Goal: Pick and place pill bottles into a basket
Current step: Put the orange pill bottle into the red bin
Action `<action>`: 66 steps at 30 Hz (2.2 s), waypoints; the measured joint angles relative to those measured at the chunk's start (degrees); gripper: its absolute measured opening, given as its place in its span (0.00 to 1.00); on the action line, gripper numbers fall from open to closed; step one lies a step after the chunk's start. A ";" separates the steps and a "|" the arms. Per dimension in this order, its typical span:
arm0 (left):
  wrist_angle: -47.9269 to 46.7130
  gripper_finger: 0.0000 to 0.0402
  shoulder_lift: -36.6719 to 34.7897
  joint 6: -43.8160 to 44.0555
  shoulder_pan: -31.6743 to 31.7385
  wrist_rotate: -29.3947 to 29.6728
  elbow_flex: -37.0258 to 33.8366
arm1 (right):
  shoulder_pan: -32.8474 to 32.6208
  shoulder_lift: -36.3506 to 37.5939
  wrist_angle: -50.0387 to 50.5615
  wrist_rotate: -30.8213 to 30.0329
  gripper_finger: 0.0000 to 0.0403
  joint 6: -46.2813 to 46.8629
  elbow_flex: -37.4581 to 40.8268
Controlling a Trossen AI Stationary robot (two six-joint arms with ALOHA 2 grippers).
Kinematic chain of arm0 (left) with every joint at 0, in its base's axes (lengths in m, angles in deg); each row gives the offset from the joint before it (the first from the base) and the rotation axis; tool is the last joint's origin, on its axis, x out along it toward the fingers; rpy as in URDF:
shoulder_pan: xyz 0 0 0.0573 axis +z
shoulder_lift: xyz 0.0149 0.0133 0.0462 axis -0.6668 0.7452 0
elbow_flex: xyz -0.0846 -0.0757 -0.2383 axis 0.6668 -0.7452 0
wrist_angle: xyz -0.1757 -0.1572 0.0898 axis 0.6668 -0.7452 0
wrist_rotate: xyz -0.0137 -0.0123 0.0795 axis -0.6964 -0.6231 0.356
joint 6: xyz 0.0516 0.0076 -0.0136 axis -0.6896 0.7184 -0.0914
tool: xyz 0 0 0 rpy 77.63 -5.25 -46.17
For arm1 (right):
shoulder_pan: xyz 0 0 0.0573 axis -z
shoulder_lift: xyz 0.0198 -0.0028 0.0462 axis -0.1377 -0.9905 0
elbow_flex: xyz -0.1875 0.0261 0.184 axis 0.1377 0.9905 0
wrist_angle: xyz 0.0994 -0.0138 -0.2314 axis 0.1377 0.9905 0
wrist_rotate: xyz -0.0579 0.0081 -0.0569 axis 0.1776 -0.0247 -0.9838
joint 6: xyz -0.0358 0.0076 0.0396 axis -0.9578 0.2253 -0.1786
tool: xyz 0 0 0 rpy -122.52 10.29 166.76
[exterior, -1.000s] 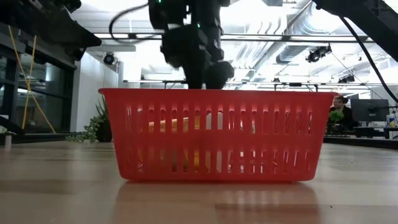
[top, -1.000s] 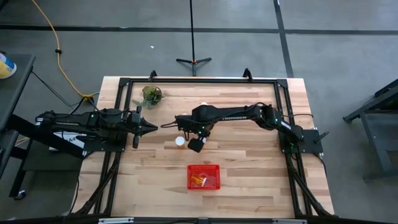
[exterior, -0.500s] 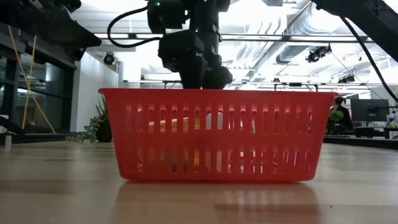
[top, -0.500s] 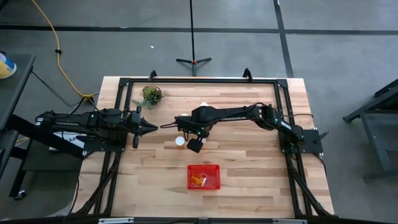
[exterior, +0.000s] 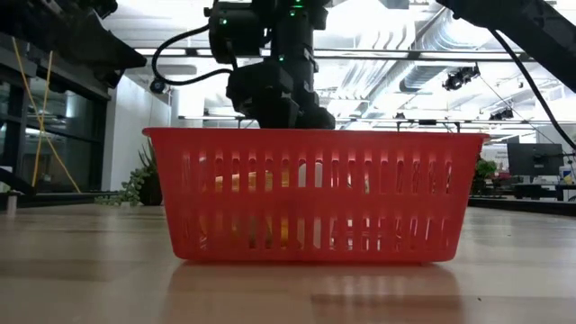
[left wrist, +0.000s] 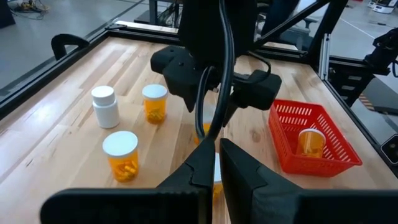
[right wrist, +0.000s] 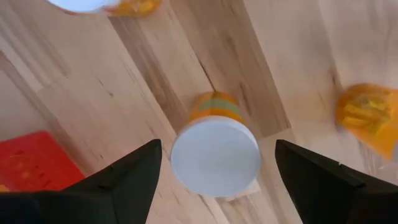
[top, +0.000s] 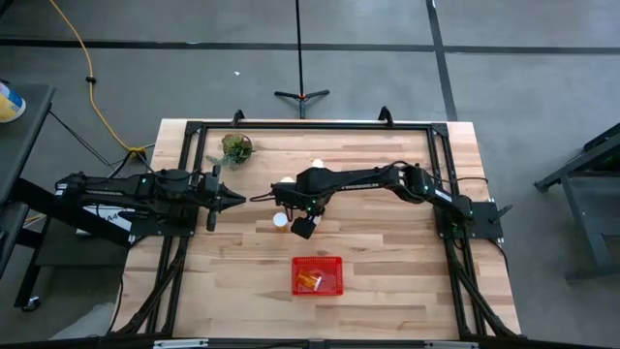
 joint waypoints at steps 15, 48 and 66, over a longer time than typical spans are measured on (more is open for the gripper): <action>0.02 0.15 0.00 0.00 0.00 0.00 0.00 | 0.00 -1.76 0.10 1.50 0.76 -1.18 0.00; 0.00 0.15 0.00 -0.02 0.00 0.68 0.00 | -2.61 -1.60 3.02 3.20 0.48 -0.04 -0.18; 0.03 0.15 0.01 -0.17 -0.01 0.66 0.00 | -9.80 2.57 12.24 0.83 0.47 9.45 -10.84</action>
